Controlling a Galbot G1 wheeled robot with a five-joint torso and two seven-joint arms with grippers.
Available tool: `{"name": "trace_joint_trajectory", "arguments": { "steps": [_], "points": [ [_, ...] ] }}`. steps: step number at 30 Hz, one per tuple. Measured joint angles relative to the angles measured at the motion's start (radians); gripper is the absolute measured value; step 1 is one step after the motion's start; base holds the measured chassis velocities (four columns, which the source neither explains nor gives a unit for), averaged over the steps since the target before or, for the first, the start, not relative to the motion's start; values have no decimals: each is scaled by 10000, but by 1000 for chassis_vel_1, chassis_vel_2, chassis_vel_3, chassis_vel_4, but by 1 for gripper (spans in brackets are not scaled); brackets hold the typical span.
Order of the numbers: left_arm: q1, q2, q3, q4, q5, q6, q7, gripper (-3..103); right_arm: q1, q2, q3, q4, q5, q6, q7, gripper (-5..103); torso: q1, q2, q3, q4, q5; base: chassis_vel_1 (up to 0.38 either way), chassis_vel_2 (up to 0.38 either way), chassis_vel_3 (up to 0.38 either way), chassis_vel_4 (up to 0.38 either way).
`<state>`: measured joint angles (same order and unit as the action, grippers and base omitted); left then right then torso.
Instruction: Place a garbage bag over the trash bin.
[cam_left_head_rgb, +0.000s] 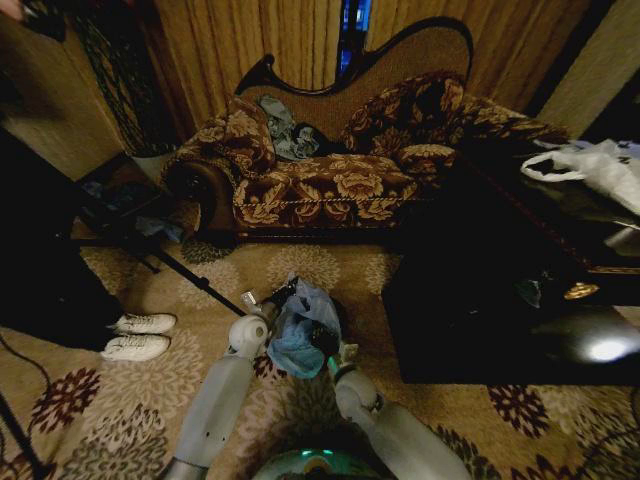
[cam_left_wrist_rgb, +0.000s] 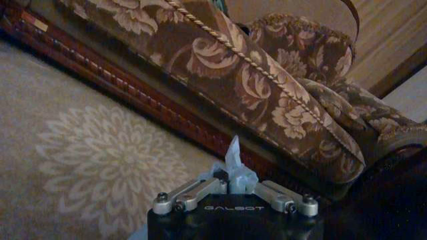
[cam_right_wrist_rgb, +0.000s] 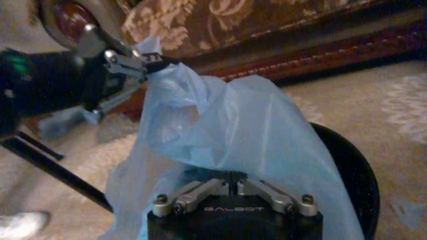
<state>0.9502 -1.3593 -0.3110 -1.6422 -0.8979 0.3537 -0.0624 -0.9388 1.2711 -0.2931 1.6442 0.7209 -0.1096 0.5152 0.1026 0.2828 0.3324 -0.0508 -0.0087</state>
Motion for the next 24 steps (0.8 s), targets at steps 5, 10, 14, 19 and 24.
{"name": "trace_joint_trajectory", "arguments": {
  "steps": [5,10,14,19,24],
  "points": [
    [55,-36,-30,-37,8,-17,50,0,399,337,-121,-278,-34,-349,559,0,0,0,0,-1,0,0,0,0,0],
    [107,-83,-82,-50,28,-49,125,0,936,744,-295,-711,145,-766,1190,0,0,0,0,0,0,0,0,0,0],
    [163,-98,-138,-105,34,-72,151,0,1438,840,-551,-855,1016,-1395,1831,0,0,0,0,-1,0,0,0,0,0],
    [178,-106,-224,-126,34,-98,179,0,1986,827,-743,-1116,1862,-1739,2178,0,0,0,0,-1,0,0,0,0,0],
    [181,-107,-372,-162,29,-110,218,0,2619,776,-899,-1373,3083,-2286,2700,0,0,0,0,0,0,0,0,0,0]
  ]
}}
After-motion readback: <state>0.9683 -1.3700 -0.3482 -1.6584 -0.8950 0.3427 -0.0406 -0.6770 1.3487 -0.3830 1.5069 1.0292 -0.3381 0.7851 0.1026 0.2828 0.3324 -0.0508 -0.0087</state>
